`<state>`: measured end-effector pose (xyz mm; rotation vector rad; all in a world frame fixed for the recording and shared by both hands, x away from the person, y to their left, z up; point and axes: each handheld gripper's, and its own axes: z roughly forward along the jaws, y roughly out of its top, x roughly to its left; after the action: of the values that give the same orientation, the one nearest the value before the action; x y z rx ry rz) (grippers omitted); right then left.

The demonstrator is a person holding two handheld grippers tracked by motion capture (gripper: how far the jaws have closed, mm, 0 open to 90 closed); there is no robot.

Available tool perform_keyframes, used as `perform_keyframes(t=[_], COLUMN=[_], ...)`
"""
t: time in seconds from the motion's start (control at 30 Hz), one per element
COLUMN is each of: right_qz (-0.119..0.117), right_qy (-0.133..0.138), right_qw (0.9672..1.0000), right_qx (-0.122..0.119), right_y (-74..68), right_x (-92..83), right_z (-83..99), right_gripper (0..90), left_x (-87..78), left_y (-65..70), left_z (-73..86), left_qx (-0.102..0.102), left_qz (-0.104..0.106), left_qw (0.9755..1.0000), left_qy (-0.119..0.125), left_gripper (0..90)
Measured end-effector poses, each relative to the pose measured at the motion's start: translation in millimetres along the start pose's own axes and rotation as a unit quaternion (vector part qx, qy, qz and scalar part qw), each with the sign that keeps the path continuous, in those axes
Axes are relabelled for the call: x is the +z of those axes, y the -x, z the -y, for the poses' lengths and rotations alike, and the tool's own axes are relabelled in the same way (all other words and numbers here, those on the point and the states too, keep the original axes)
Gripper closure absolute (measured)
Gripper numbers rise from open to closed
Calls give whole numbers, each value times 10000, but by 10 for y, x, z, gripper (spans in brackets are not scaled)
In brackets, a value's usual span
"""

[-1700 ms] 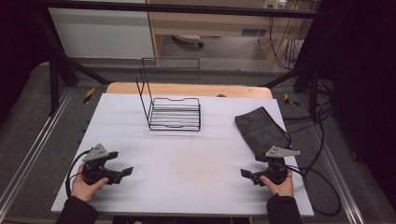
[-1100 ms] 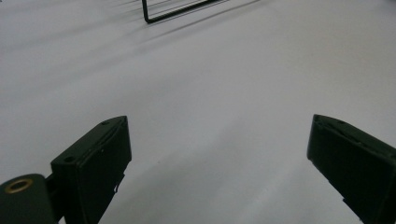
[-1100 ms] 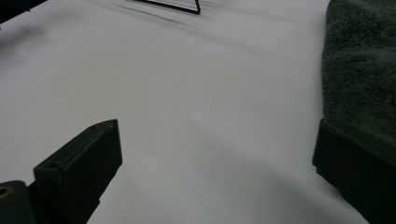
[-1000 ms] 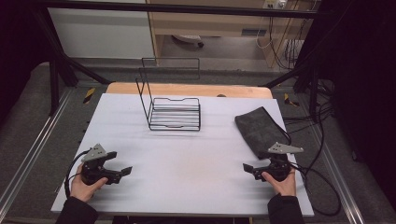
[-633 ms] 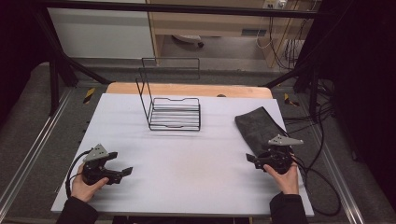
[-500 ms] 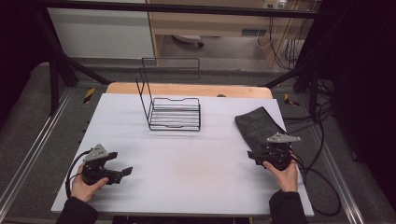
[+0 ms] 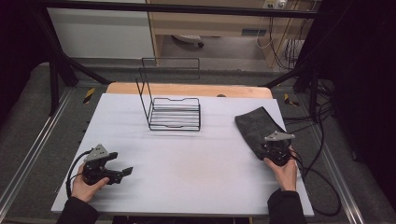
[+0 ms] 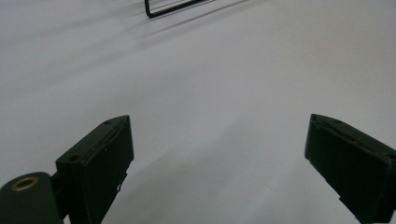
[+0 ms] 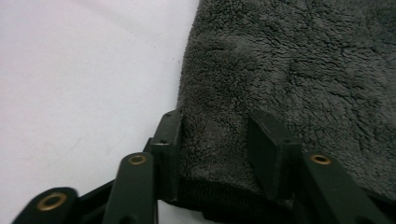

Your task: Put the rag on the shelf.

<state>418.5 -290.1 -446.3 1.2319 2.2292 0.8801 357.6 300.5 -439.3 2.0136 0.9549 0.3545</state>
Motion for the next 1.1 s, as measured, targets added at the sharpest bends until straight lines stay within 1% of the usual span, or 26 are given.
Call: perform_keyframes(t=[0.07, 0.17, 0.27, 0.37, 0.43, 0.53, 0.67, 0.73, 0.83, 0.93, 1.1], right_qz=[45, 139, 199, 210, 194, 149, 138, 114, 1, -105, -381], right_qy=[1, -26, -75, -69, -59, -49, 53, 142, 258, 259, 364], right_qw=[10000, 9996, 9993, 9994, 9996, 9999, 9999, 9998, 9997, 9996, 9986], right_qx=[-51, -235, -317, -281, -178, -35, 13, 23, 38, -1, 105], right_y=[-3, -19, -24, -16, -4, 15, 15, 4, -25, -72, -151], right_x=[2, 8, 10, 5, 3, -4, -38, -75, -121, -137, -177], right_z=[3, 4, -5, -4, -7, -18, -23, -40, -74, -97, -117], right_gripper=[608, 645, 701, 764, 798, 823, 833, 835, 837, 838, 838], left_x=[0, 4, 12, 12, 16, 21, 26, 26, 27, 25, 19], left_y=[7, 18, 21, 20, 19, 21, 20, 21, 25, 23, 23], left_z=[-1, -4, -5, -6, -6, -8, -10, -10, -10, -10, -11], left_qx=[-13, 28, 44, 55, 49, 68, 47, 46, 57, 53, 69], left_qz=[-6, -9, -1, -3, 0, -6, -5, 1, 0, 2, -5], left_qw=[10000, 10000, 10000, 10000, 10000, 10000, 10000, 10000, 10000, 10000, 10000], left_qy=[18, -10, -31, -28, -35, -45, -51, -47, -57, -54, -50], left_gripper=[82, 84, 85, 86, 88, 88, 89, 90, 91, 91, 91])
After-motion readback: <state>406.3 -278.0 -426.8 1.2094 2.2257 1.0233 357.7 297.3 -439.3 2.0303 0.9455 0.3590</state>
